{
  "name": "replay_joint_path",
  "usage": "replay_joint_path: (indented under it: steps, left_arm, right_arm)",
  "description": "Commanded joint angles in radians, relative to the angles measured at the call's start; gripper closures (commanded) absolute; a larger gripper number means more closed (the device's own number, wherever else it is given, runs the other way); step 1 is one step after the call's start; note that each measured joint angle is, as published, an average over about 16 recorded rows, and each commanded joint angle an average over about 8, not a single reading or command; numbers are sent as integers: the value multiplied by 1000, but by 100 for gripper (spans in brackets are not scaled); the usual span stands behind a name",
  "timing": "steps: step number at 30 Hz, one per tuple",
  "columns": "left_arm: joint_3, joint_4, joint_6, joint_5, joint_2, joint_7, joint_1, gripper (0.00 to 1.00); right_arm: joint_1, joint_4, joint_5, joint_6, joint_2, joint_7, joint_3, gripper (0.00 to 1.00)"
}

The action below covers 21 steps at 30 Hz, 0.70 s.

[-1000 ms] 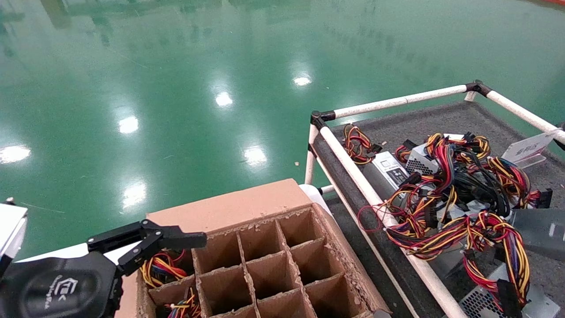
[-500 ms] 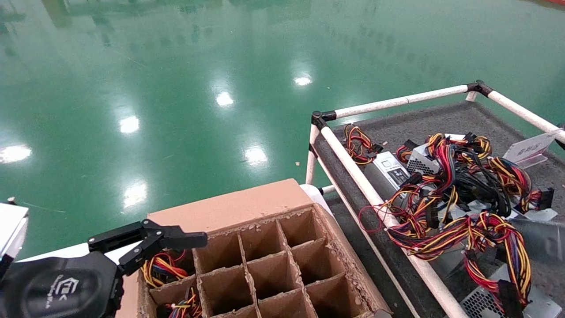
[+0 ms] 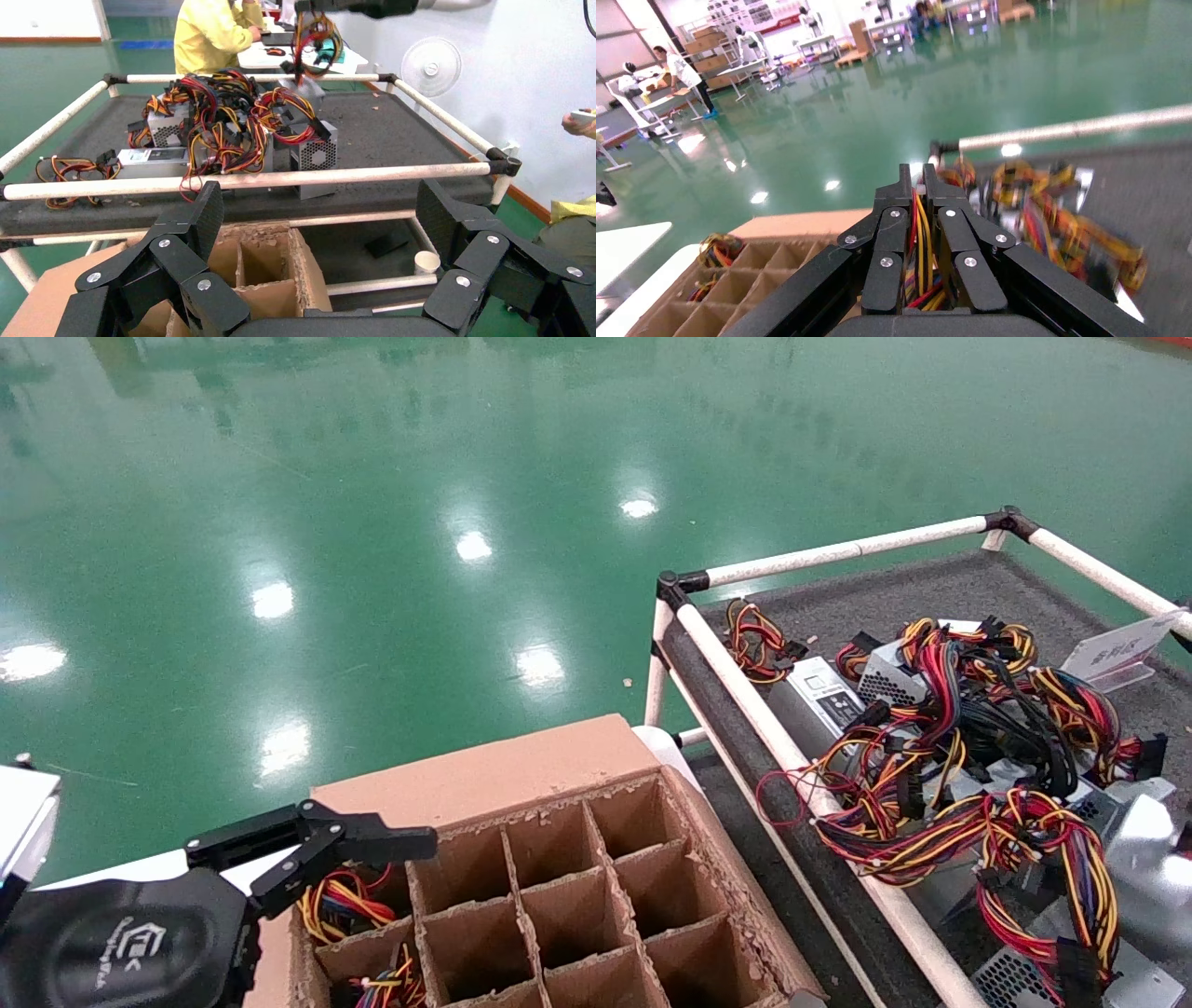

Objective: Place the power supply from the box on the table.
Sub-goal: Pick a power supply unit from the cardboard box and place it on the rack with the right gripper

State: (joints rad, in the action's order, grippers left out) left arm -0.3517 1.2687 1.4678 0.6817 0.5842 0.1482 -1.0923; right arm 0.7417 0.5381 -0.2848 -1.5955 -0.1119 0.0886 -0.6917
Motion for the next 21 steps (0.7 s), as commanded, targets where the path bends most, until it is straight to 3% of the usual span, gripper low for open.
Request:
replay_joint_path:
  steps: [1, 12, 21]
  left_arm:
    - [0, 0, 0, 0, 0, 0, 0, 0]
    - [0, 0, 0, 0, 0, 0, 0, 0]
    - [0, 0, 0, 0, 0, 0, 0, 0]
  right_arm:
    - [-22, 0, -8, 1, -9, -3, -6, 100]
    - [-107, 2, -57, 8, -30, -14, -7, 100]
    - [-155, -60, -84, 42, -96, -27, -17, 100]
